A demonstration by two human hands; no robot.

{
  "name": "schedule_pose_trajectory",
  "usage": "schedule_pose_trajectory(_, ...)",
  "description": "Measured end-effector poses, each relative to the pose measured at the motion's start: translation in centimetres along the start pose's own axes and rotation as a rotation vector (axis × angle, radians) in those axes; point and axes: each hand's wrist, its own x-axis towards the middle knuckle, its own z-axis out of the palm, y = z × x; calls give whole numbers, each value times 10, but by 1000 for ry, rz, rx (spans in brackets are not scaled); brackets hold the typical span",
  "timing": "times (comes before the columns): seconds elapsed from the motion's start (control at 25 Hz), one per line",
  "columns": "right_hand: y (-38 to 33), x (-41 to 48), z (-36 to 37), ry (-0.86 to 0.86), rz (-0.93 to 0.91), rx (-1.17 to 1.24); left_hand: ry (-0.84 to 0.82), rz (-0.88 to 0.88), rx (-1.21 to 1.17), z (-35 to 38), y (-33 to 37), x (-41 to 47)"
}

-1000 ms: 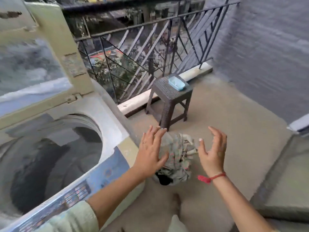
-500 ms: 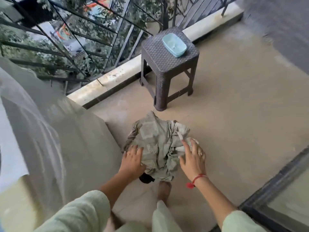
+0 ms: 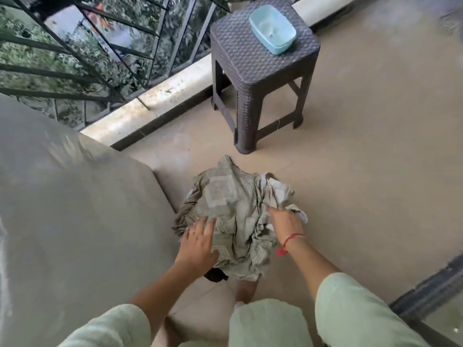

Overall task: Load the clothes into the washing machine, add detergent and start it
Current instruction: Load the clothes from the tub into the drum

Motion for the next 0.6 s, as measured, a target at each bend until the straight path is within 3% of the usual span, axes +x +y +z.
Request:
schedule_pose_trajectory(0.4, -10, -95, -58, 466, 100, 375, 104, 25, 10, -59, 5, -10)
schedule_pose_trajectory(0.6, -4, -114, -58, 453, 70, 461, 122, 32, 23, -68, 4, -1)
